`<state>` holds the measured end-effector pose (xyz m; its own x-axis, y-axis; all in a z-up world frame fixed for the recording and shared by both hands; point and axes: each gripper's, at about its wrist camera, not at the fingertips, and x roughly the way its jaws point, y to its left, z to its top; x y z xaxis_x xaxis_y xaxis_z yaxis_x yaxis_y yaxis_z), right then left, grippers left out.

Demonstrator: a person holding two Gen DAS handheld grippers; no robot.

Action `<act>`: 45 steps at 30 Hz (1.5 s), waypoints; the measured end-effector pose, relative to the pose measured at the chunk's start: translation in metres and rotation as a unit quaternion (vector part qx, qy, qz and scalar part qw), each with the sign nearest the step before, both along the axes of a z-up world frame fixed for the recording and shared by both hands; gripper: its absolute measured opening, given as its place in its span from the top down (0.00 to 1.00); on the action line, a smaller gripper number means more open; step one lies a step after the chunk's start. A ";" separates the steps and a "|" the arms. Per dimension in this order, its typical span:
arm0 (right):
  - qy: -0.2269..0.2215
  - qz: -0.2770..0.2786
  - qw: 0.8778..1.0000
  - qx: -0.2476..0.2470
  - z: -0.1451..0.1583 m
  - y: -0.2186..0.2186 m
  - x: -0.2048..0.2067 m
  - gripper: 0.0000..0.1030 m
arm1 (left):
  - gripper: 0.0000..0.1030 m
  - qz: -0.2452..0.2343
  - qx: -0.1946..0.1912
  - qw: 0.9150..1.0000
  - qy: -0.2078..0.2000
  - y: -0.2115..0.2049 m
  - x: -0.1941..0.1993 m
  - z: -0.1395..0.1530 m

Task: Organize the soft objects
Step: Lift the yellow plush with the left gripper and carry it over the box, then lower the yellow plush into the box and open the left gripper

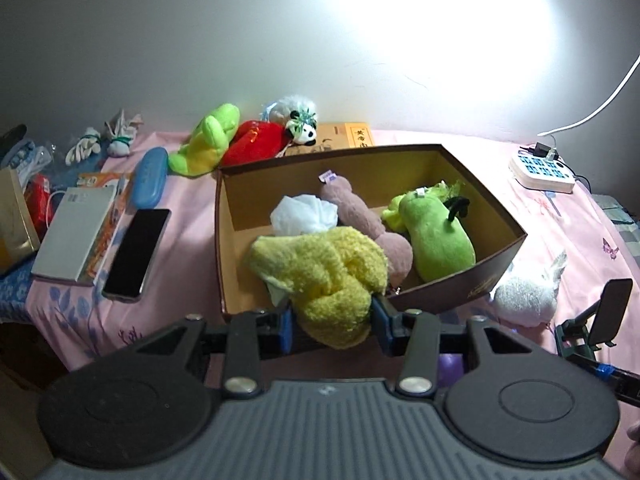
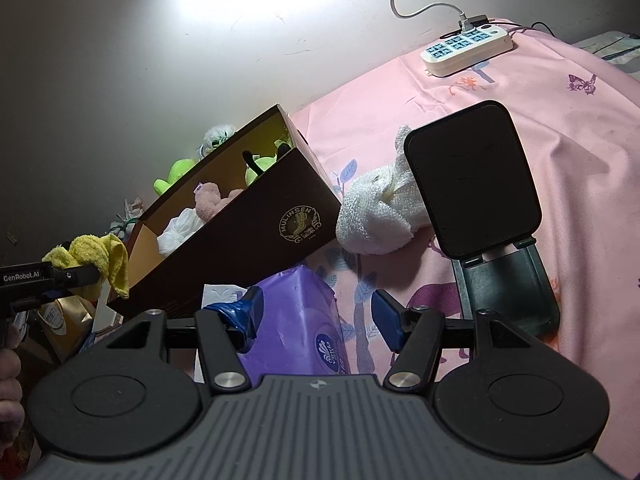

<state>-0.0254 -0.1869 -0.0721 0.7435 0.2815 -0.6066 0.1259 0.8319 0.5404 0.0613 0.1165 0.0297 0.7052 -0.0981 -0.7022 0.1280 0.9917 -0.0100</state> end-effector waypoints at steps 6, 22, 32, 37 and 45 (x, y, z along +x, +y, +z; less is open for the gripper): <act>-0.001 -0.009 1.000 0.000 0.000 -0.005 -0.003 0.56 | 0.53 0.023 0.014 1.000 -0.010 0.005 0.025 -0.001; 0.003 -0.024 1.000 0.007 -0.005 -0.018 0.002 0.56 | 0.52 0.060 0.072 0.996 0.014 -0.003 0.074 -0.036; 0.004 -0.018 1.000 0.005 -0.006 -0.017 0.018 0.56 | 0.46 0.068 0.095 0.992 0.039 -0.004 0.091 -0.061; 0.007 -0.012 1.000 0.003 -0.008 -0.014 0.028 0.56 | 0.36 0.068 0.102 0.992 0.037 -0.006 0.095 -0.065; 0.017 -0.009 1.000 0.003 -0.012 -0.013 0.036 0.56 | 0.34 0.066 0.101 0.992 0.043 -0.009 0.101 -0.071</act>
